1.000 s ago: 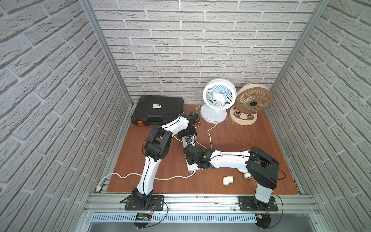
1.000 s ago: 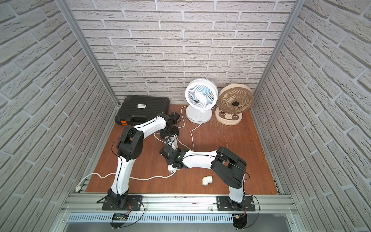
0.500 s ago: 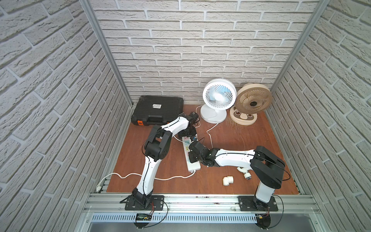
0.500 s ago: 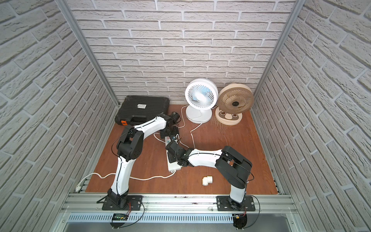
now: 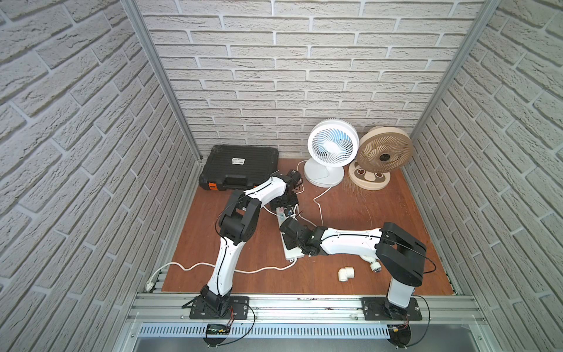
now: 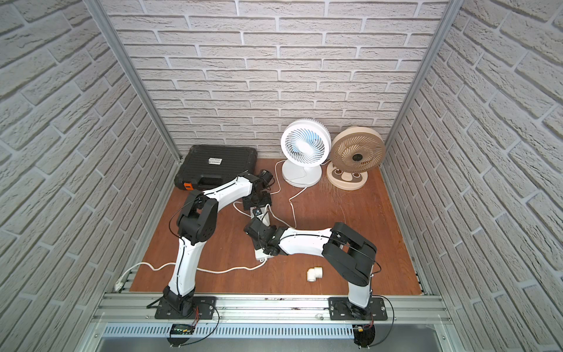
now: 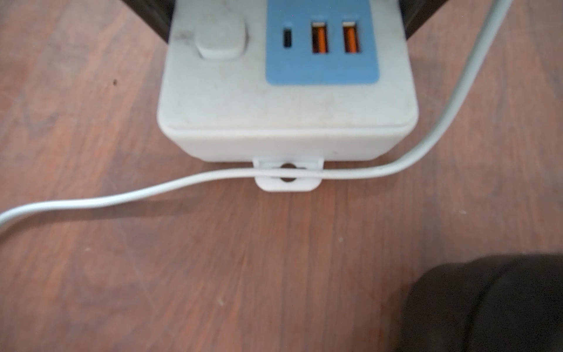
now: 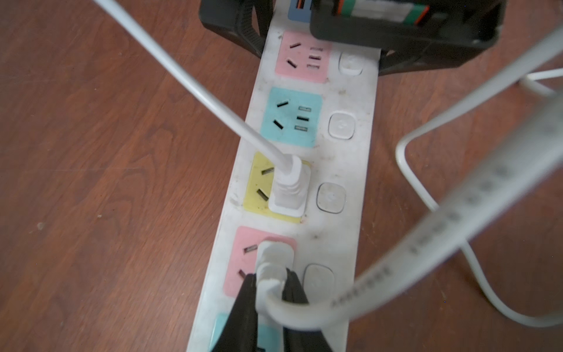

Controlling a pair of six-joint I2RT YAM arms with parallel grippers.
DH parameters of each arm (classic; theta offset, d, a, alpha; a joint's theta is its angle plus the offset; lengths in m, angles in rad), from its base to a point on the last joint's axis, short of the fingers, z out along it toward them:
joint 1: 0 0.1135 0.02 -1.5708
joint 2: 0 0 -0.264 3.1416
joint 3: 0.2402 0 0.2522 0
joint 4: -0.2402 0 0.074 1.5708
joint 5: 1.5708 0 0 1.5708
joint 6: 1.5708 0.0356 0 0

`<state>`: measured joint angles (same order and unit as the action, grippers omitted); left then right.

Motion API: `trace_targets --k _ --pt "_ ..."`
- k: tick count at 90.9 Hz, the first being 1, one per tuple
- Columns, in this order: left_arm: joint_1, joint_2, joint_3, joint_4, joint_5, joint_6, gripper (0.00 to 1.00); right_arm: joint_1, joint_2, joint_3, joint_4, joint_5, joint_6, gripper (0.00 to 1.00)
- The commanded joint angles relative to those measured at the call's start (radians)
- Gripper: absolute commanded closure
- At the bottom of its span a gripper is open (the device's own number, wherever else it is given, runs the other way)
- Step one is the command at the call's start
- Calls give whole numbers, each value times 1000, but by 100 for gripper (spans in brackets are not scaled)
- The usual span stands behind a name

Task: Unplug the desk fan from the power strip
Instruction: Remove the plug from the socket.

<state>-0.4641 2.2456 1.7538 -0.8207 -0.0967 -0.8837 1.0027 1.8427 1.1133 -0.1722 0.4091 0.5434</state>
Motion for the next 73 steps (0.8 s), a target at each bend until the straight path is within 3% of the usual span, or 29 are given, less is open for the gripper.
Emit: trace_targets --k 1,41,73 --pt "-4 123 -73 81 113 9 100 23 9 40 -95 168 -72 97" --pt "-6 121 -71 83 117 15 100 19 7 23 -75 141 -46 97" --pt "-8 115 -77 85 118 19 100 -75 -62 -91 32 -29 68 97"
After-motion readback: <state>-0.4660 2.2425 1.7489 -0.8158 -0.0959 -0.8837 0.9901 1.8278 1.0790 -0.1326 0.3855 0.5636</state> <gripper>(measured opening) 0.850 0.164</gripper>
